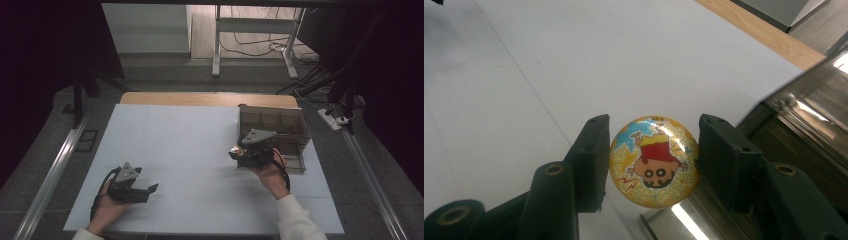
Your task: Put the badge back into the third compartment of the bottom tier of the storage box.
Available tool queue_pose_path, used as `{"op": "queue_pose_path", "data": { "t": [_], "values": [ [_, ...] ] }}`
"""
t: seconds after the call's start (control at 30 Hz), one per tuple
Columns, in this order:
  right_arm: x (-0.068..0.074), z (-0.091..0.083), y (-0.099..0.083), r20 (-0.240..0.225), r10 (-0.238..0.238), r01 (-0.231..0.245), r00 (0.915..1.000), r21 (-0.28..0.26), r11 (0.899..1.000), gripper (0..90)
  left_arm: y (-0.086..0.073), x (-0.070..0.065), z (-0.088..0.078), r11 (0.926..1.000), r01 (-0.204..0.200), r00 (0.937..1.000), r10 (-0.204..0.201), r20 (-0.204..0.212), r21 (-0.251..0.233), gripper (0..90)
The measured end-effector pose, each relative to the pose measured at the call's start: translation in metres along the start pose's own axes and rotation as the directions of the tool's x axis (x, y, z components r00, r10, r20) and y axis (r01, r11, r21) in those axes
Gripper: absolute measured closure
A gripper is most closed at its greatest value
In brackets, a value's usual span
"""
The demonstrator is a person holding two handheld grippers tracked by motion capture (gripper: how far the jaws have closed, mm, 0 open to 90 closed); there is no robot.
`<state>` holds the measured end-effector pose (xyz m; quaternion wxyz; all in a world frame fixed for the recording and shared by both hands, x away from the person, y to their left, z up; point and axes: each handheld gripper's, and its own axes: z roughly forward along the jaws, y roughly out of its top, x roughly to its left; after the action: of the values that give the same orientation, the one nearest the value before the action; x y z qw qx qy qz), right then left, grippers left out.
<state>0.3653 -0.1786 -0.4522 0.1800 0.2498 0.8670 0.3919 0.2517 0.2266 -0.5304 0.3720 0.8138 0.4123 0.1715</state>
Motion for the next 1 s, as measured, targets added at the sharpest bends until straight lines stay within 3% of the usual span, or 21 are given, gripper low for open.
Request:
{"op": "queue_pose_path", "data": {
  "t": [0.37, 1.0],
  "values": [
    [-0.014, -0.016, -0.024, 0.048, 0.044, -0.045, 0.9979, 0.019, 0.999, 47.1, 0.000, -0.001, 0.001, 1.0000, -0.005, 1.0000, 0.005, 0.001, 0.001, 14.5],
    [-0.031, -0.034, -0.046, 0.117, 0.077, -0.082, 0.9902, 0.044, 0.996, 47.0, 0.001, 0.000, 0.001, 1.0000, -0.001, 1.0000, 0.001, -0.001, -0.001, 14.5]
  ]
}}
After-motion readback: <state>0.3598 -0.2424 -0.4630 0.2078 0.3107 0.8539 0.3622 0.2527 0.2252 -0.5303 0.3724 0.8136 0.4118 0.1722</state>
